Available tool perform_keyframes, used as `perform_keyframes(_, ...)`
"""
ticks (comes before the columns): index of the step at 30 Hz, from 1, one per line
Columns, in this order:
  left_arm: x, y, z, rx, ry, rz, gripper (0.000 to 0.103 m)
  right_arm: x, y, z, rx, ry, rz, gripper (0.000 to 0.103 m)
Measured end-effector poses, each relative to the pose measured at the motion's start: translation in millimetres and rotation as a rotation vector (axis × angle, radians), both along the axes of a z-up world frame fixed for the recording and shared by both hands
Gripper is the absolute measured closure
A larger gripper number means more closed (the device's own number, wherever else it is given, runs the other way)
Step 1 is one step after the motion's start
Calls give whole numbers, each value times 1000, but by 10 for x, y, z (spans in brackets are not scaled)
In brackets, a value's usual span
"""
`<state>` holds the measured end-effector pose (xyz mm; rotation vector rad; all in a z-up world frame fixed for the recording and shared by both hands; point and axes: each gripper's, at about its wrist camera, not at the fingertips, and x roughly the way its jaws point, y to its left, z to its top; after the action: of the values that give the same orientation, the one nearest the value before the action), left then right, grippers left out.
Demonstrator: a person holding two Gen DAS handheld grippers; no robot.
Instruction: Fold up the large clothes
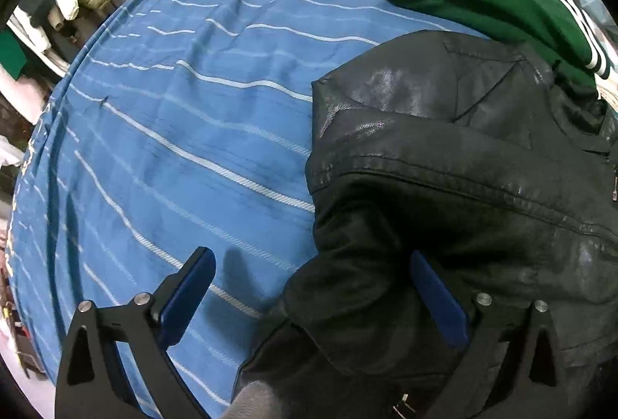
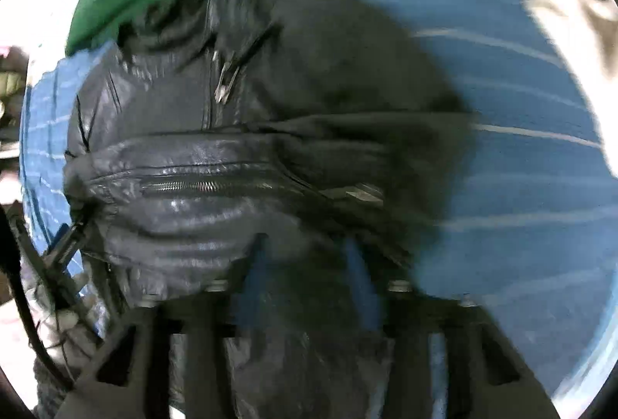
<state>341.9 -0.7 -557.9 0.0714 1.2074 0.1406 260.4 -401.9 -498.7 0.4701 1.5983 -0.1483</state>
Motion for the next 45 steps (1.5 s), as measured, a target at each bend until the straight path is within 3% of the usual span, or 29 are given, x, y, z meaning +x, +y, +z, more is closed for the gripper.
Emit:
perform_keyframes(2,14,17,-13,-12,-12,7,0,-228,-61,113,-17,23,-3,43)
perform_keyframes(4,21,65,-25,-38,-10,26,0,-434,-88,42,-2,66,11,43)
perform_keyframes(7,27,182,-47,-129,19,92,0,-657,24,-284,43,148,42,43)
perform_keyframes(9,6,193,-38,-136,17,114,0,-736,84,-457,26,169,93,43)
perform_keyframes(11,-16,126,-14,-88,7,107,0,-767,96,-608,-201,199,165,43)
perform_keyframes(12,-17,102,-6,-69,2,104,0,-809,20,-686,-221,197,149,43)
perform_keyframes(14,-22,9,19,4,0,93,0,-939,-234,-808,-107,206,-10,40)
perform_keyframes(17,-59,-138,151,130,6,97,0,-987,-304,-700,-63,184,-7,40)
perform_keyframes(19,-189,-349,283,254,26,104,0,-1063,-393,-546,-8,144,1,38)
perform_keyframes(25,-987,-1354,632,603,58,77,0,-1306,-760,-189,145,78,22,30)
perform_keyframes(30,-1698,-2221,644,624,106,13,0,-1511,-1184,-8,145,35,103,30)
perform_keyframes(37,-2386,-3344,454,666,174,-135,0,-1672,-2058,-18,72,41,81,30)
perform_keyframes(42,-2600,-3767,230,715,224,-174,0,-1789,-2395,-95,32,72,1,30)
perform_keyframes(45,-2614,-3846,-60,753,258,-181,0,-1861,-2541,-125,24,85,-37,30)
